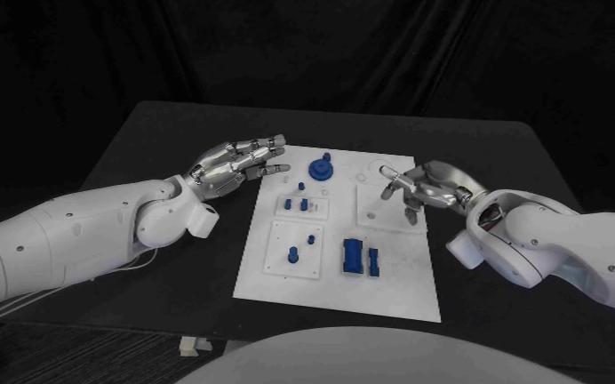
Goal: Assemble the parts on the task board
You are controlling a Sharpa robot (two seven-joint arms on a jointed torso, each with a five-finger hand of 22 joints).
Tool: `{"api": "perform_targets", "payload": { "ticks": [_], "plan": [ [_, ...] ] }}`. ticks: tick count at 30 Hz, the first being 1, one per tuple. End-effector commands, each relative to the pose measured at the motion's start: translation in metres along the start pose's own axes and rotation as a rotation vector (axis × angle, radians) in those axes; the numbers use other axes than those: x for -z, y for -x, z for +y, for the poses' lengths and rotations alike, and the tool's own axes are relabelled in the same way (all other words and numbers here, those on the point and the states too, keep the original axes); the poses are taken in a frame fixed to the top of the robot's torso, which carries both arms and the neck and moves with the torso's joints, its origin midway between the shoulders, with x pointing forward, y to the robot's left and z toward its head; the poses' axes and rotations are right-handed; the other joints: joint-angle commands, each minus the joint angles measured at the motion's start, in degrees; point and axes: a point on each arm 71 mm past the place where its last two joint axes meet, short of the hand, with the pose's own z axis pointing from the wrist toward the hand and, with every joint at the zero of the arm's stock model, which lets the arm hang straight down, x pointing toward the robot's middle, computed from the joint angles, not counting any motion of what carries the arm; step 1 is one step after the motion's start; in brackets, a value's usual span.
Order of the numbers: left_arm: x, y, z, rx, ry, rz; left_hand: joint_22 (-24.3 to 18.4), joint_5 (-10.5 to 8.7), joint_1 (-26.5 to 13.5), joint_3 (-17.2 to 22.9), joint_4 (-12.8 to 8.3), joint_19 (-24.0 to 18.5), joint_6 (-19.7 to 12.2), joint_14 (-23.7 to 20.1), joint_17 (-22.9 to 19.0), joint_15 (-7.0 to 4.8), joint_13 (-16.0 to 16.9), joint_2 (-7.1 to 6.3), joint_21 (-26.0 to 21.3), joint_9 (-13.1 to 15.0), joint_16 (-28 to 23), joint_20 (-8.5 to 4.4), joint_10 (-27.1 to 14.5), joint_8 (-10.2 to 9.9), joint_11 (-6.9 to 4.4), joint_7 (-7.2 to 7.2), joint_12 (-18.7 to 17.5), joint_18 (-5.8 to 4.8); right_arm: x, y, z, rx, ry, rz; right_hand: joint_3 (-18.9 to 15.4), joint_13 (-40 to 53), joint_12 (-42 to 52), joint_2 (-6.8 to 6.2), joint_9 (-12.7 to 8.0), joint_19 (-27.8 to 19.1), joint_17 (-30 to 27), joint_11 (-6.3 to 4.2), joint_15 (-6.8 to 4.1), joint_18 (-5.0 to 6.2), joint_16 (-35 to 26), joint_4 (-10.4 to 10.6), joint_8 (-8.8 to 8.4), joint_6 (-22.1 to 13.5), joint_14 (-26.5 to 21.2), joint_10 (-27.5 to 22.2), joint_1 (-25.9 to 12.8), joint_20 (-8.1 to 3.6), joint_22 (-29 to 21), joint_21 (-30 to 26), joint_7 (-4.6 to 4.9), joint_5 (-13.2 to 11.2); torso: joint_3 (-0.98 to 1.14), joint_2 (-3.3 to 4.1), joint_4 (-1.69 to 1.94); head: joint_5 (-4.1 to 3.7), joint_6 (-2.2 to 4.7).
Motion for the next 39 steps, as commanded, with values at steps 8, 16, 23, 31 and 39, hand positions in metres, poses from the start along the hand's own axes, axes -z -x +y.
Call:
{"api": "perform_targets", "payload": {
  "ticks": [8, 16, 23, 31, 39],
  "plan": [
    [-0.001, -0.002, -0.014, -0.216, -0.269, -0.093, -4.81, -7.88, -4.33, -6.98, 5.97, -5.63, -0.06, -1.94, -0.46, -4.26, 0.20, 0.05, -1.74, -0.13, -1.16, -4.39, 0.85, 0.02, -1.36, -1.16, 2.67, 0.86, -0.012, 0.029, 0.006, -0.338, 0.341, -0.100, -7.81, -31.54, -34.33, 2.08, -10.60, -35.80, -17.63, 12.55, 15.03, -4.17, -32.12, -0.13, -8.57, -15.95, -38.37, -34.67, 3.64, 11.51, -29.23, -22.37, 3.03, -6.18, -0.04, -0.78, -0.23, -0.16, -0.01],
    [-0.003, -0.007, -0.012, -0.314, -0.319, -0.104, -16.30, -10.49, -4.47, -11.68, 5.93, -11.74, -6.29, -4.19, -1.50, -7.69, -0.29, 0.76, -4.09, -0.87, -5.08, -8.52, -2.12, -2.76, -4.88, -4.04, -0.16, 0.01, -0.015, 0.033, 0.001, -0.387, 0.437, -0.093, -11.05, -43.41, -36.93, 1.91, -20.08, -66.19, -21.33, 6.50, 11.76, -0.34, -37.72, -0.21, -11.22, -29.92, -65.39, -55.16, 8.13, 11.72, -61.40, -25.63, -4.41, -7.52, 0.14, -0.82, -0.34, -0.24, -0.01],
    [-0.003, -0.008, -0.010, -0.320, -0.315, -0.103, -16.68, -10.61, -4.36, -12.74, 5.95, -11.81, -8.05, -4.19, -1.50, -7.83, -0.59, 1.28, -4.17, -1.06, -5.08, -8.10, -3.14, -3.24, -6.21, -5.12, -2.47, 0.59, -0.017, 0.030, 0.000, -0.394, 0.446, -0.074, -10.45, -44.51, -34.76, 1.15, -21.44, -66.33, -21.48, 7.49, 11.24, 0.28, -37.26, -0.29, -10.47, -30.36, -67.15, -56.66, 10.01, 11.55, -61.71, -25.65, -4.09, -7.25, 0.15, -0.71, -0.25, -0.55, -0.01],
    [-0.011, -0.004, 0.007, -0.267, -0.016, -0.181, -16.68, -19.12, -38.47, -6.59, -1.41, -11.81, -17.95, -4.19, -1.50, -9.41, -2.05, -4.08, -4.17, -3.43, -5.08, -11.29, -4.38, -5.56, -6.57, -7.38, -7.19, -3.49, -0.028, 0.029, 0.003, -0.374, 0.366, -0.147, 6.41, -52.40, -50.08, -9.63, -27.83, -66.72, -23.22, -1.28, 1.96, -9.88, -42.49, -16.81, -17.46, -51.20, -71.46, -63.50, -38.42, -4.10, -63.31, -25.97, -4.89, -16.60, 0.37, -1.10, -0.68, -0.55, 1.61],
    [-0.026, -0.014, -0.004, -0.287, -0.049, -0.335, -16.68, -22.14, -50.58, -4.34, -3.98, -11.81, -21.49, -4.19, -1.50, -9.41, -2.05, -6.02, -4.17, -3.43, -5.08, -15.63, -4.38, -5.56, -6.57, -7.38, -8.83, -4.37, -0.056, 0.020, 0.023, -0.468, 0.275, -0.315, 10.75, -52.40, -50.08, -9.63, -27.83, -66.72, -23.22, -1.28, 1.96, -9.88, -42.49, -16.81, -17.46, -56.52, -71.46, -63.50, -51.20, -4.10, -63.31, -25.97, -4.89, -16.60, 1.25, -2.02, -1.92, -0.85, 7.37]
  ]
}}
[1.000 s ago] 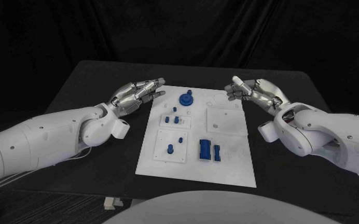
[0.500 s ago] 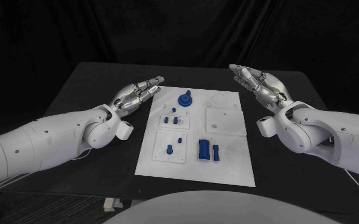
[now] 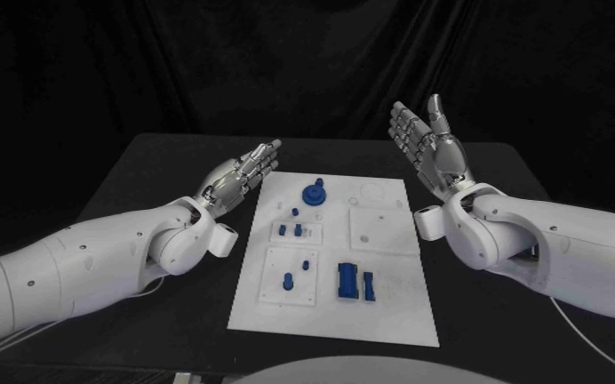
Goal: Assemble the parts on the task board
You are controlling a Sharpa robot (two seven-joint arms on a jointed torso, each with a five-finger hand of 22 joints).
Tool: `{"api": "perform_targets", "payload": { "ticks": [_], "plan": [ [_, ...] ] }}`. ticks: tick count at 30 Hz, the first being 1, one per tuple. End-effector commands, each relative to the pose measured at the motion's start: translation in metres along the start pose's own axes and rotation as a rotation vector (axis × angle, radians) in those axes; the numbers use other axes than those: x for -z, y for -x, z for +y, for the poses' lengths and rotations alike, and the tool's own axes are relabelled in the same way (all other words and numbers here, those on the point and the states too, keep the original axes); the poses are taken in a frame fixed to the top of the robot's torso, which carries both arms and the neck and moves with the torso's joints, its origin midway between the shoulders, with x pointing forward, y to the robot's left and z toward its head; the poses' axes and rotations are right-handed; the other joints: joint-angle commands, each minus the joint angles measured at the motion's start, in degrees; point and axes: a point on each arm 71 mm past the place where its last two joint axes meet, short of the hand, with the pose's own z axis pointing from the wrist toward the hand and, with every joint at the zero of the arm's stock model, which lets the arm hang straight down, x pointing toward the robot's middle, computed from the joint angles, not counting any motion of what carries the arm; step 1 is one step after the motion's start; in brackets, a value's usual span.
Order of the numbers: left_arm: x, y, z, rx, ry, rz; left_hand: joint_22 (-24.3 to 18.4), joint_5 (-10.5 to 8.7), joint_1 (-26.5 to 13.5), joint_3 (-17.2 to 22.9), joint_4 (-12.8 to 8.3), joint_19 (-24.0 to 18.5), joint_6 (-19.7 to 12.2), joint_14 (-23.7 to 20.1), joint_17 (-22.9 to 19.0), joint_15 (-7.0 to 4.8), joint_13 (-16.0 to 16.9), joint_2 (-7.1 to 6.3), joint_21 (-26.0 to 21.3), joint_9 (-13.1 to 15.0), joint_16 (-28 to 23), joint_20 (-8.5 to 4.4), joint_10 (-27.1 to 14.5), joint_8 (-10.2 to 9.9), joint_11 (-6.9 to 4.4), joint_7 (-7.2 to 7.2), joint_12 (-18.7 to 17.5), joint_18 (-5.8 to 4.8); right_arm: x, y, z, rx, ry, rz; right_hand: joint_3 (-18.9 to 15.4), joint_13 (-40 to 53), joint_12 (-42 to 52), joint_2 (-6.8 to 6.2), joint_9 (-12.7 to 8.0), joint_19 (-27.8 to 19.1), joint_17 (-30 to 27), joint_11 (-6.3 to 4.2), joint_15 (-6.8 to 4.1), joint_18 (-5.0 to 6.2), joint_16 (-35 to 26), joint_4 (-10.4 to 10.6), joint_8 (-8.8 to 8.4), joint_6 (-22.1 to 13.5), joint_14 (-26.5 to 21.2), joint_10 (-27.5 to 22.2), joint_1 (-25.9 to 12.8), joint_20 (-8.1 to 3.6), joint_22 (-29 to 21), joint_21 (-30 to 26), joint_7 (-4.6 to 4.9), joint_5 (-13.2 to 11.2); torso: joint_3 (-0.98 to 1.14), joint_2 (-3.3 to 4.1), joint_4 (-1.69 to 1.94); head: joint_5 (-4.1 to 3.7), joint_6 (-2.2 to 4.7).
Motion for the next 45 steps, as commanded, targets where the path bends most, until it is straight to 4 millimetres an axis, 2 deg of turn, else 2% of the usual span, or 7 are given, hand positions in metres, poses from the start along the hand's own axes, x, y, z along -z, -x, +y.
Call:
{"api": "perform_targets", "payload": {
  "ticks": [1, 4, 5, 7, 13, 16, 45],
  "plan": [
    [-0.006, 0.000, -0.005, -0.032, 0.011, -0.165, -0.05, -3.37, -13.46, 2.33, -3.02, 0.01, -3.91, -0.03, -0.05, -0.40, -0.19, -2.16, -0.19, -0.25, -0.20, -2.46, -0.52, -0.49, 0.09, -0.20, -5.68, -2.44, -0.007, 0.002, -0.008, -0.008, -0.109, -0.196, 0.15, -0.05, -0.20, 0.02, -0.06, -0.01, -0.05, -0.20, -0.30, -0.40, -0.21, 0.00, -0.20, -0.20, -0.02, -0.01, -1.27, -0.29, -0.05, -0.20, 0.01, -0.20, 0.69, -0.73, -0.99, -0.16, 3.37],
    [-0.012, -0.005, -0.012, -0.037, 0.012, -0.252, -0.05, -4.29, -17.14, 3.01, -3.83, 0.01, -4.98, -0.03, -0.05, -0.40, -0.19, -2.76, -0.19, -0.25, -0.20, -2.46, -0.52, -0.49, 0.09, -0.20, -5.68, -2.69, -0.016, -0.006, -0.007, -0.034, -0.141, -0.264, 0.15, -0.05, -0.20, 0.02, -0.06, -0.01, -0.05, -0.20, -0.30, -0.40, -0.21, 0.00, -0.20, -0.20, -0.02, -0.01, -1.27, -0.29, -0.05, -0.20, 0.01, -0.20, 1.13, -1.19, -1.61, -0.32, 6.22],
    [-0.013, -0.007, -0.014, -0.038, 0.013, -0.276, -0.05, -4.54, -18.11, 3.15, -4.05, 0.01, -5.27, -0.03, -0.05, -0.40, -0.19, -6.83, -0.19, -0.25, -0.20, -2.46, -0.52, -0.49, 0.09, -0.20, -5.68, -2.69, -0.017, -0.008, -0.007, -0.040, -0.149, -0.279, 0.15, -0.05, -0.20, 0.02, -0.06, -0.01, -0.05, -0.20, -0.30, -0.40, -0.21, 0.00, -0.20, -0.20, -0.02, -0.01, -1.27, -0.29, -0.05, -0.20, 0.01, -0.20, 1.23, -1.30, -1.76, -0.35, 6.90],
    [-0.016, -0.010, -0.019, -0.038, 0.017, -0.325, -0.05, -4.93, -19.75, 7.31, -4.40, 0.01, -5.75, -0.03, -0.05, -0.40, -0.19, -6.83, -0.19, -0.25, -0.20, -2.46, -0.52, -0.49, 0.09, -0.20, -5.68, -6.97, -0.020, -0.011, -0.007, -0.050, -0.162, -0.303, 0.15, -0.05, -0.20, 0.02, -0.06, -0.01, -0.05, -0.20, -0.30, -0.40, -0.21, 0.00, -0.20, -0.20, -0.02, -0.01, -1.27, -0.29, -0.05, -0.20, 0.01, -0.20, 1.41, -1.49, -2.01, -0.41, 8.10],
    [-0.023, -0.019, -0.032, -0.034, 0.039, -0.472, -0.05, -6.23, -24.86, 7.31, -9.62, 0.01, -7.19, -0.03, -0.05, -0.40, -0.19, -6.83, -0.19, -0.25, -0.20, -2.46, -0.52, -0.49, 0.09, -0.20, -5.68, -6.97, -0.023, -0.014, -0.007, -0.062, -0.178, -0.330, 0.15, -0.05, -0.20, 0.02, -0.06, -0.01, -0.05, -0.20, -0.30, -0.40, -0.21, 0.00, -0.20, -0.20, -0.02, -0.01, -1.27, -0.29, -0.05, -0.20, 0.01, -0.20, 1.77, -1.86, -2.52, -0.54, 10.44],
    [-0.024, -0.023, -0.038, -0.030, 0.052, -0.528, -0.05, -10.60, -27.05, 7.31, -9.62, 0.01, -7.76, -0.03, -0.05, -0.40, -0.19, -6.83, -0.19, -0.25, -0.20, -2.46, -0.52, -0.49, 0.09, -0.20, -5.68, -6.97, -0.023, -0.014, -0.007, -0.062, -0.178, -0.330, 0.15, -0.05, -0.20, 0.02, -0.06, -0.01, -0.05, -0.20, -0.30, -0.40, -0.21, 0.00, -0.20, -0.20, -0.02, -0.01, -1.27, -0.29, -0.05, -0.20, 0.01, -0.20, 1.82, -1.91, -2.58, -0.55, 10.73],
    [-0.026, -0.027, -0.043, -0.025, 0.068, -0.586, -0.05, -10.60, -42.43, 7.31, -9.62, 0.01, -12.34, -0.03, -0.05, -0.40, -0.19, -6.83, -0.19, -0.25, -0.20, -2.46, -0.52, -0.49, 0.09, -0.20, -5.68, -6.97, -0.023, -0.014, -0.007, -0.062, -0.178, -0.330, 0.15, -0.05, -0.20, 0.02, -0.06, -0.01, -0.05, -0.20, -0.30, -0.40, -0.21, 0.00, -0.20, -0.20, -0.02, -0.01, -1.27, -0.29, -0.05, -0.20, 0.01, -0.20, 1.82, -1.91, -2.58, -0.55, 10.73]
  ]
}}
